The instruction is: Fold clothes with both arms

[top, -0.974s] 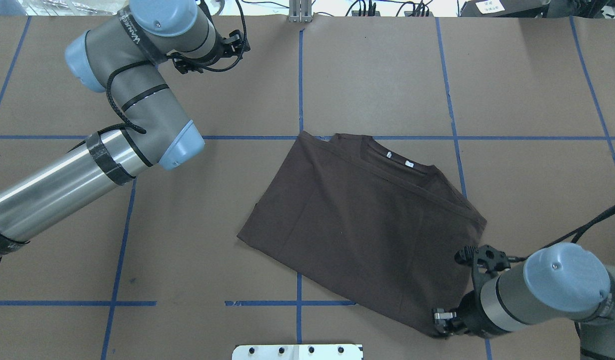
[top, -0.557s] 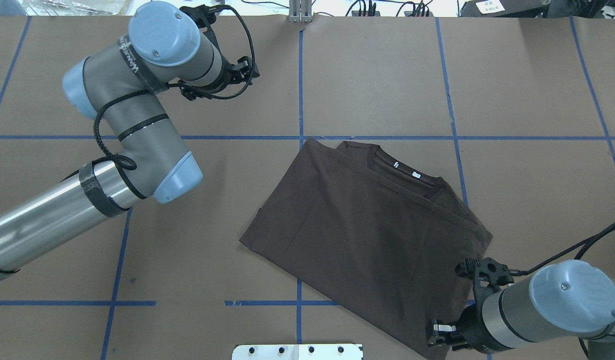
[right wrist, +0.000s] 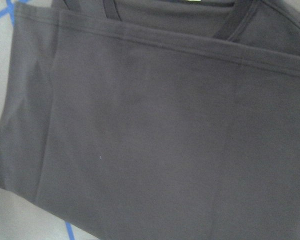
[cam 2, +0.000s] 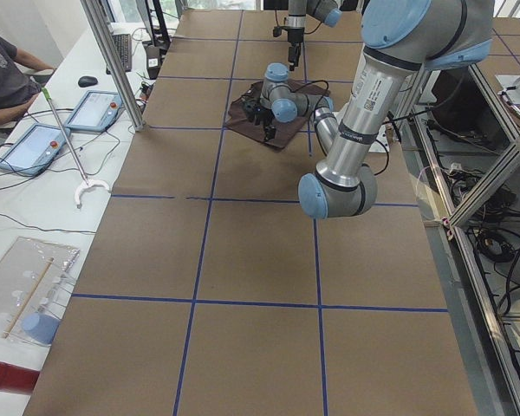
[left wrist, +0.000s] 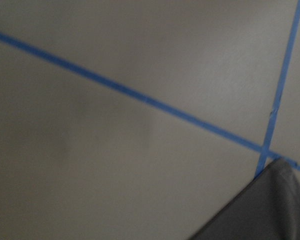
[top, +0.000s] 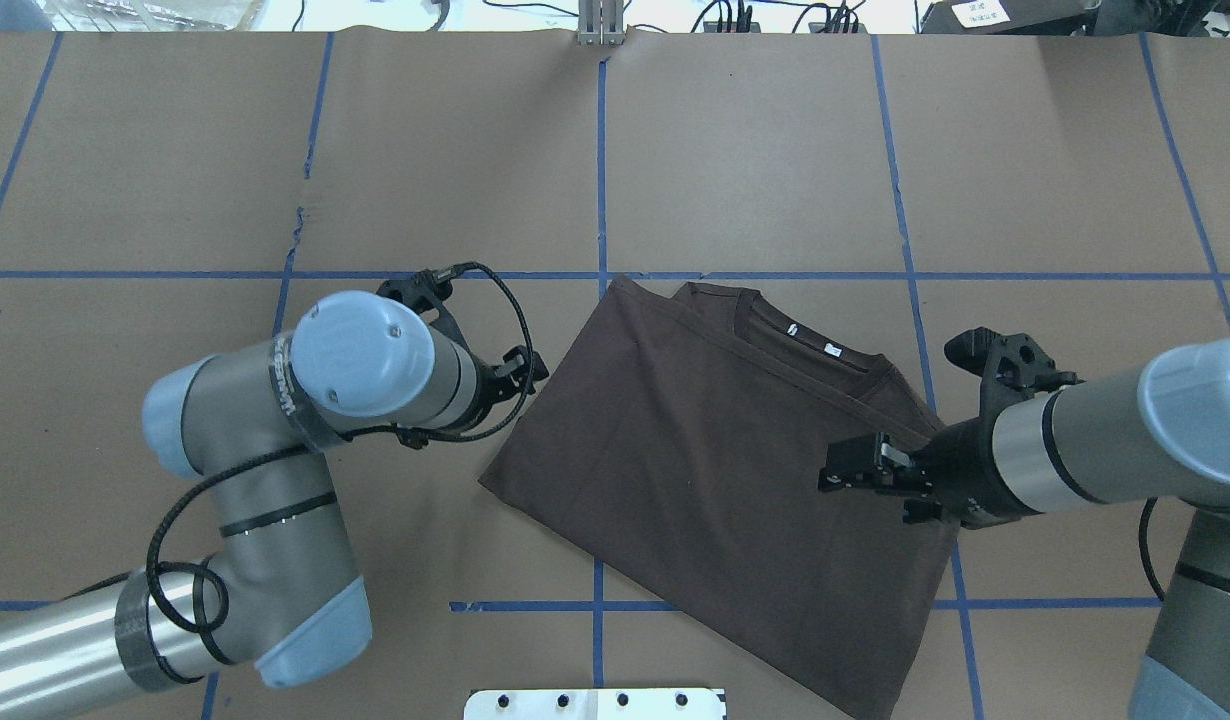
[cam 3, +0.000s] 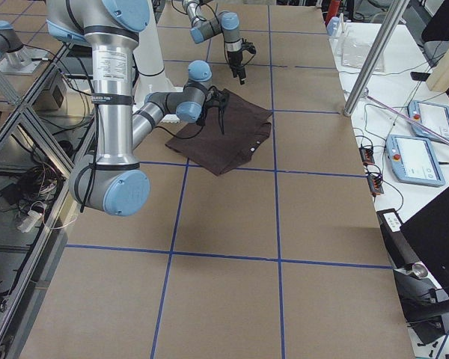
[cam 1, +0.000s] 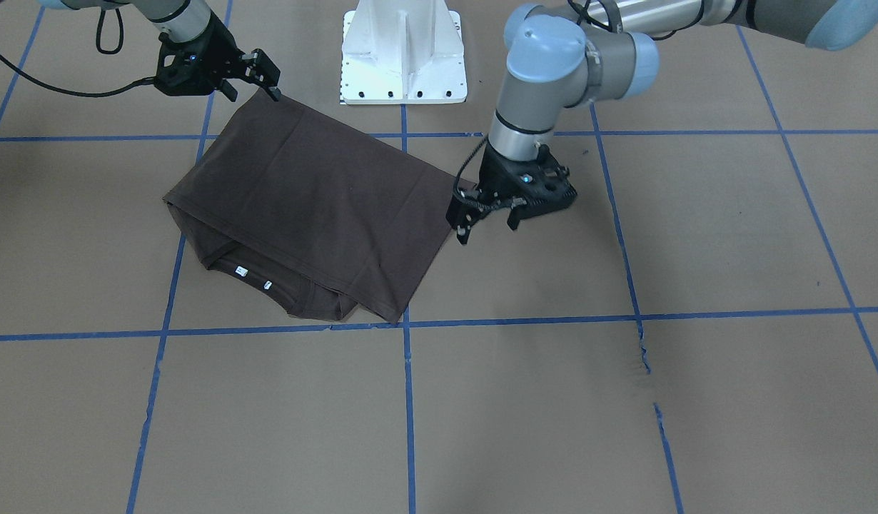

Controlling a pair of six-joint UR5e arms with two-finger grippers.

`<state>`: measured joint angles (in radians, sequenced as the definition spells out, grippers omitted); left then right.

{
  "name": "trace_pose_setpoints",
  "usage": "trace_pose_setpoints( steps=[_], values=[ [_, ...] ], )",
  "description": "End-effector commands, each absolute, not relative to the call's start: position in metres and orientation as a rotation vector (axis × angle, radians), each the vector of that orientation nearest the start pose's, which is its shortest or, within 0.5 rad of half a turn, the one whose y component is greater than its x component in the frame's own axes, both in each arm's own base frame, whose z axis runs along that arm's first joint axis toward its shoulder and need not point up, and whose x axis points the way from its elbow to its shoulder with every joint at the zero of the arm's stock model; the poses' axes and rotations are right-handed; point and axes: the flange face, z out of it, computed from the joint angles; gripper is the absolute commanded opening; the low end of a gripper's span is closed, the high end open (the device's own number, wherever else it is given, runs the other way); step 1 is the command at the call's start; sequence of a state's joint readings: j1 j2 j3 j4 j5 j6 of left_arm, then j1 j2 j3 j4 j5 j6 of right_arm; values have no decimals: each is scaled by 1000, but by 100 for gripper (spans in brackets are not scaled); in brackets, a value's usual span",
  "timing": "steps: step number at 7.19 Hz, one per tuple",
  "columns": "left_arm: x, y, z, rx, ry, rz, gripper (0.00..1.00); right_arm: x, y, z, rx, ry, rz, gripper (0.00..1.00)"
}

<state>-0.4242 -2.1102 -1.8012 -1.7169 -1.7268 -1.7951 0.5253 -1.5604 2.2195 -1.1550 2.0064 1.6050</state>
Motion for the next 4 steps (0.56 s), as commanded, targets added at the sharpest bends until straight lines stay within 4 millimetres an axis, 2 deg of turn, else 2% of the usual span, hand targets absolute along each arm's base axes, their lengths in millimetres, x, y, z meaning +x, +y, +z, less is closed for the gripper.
trace_pose_setpoints(
  steps=[1,4],
  values=[
    [565,-325,248,-110,907,-533,96,-325,-318,289,-94,-1155,292,100],
    [571,-329,256,-80,887,-542,90,-324,-321,287,-90,-1157,296,100]
  ],
)
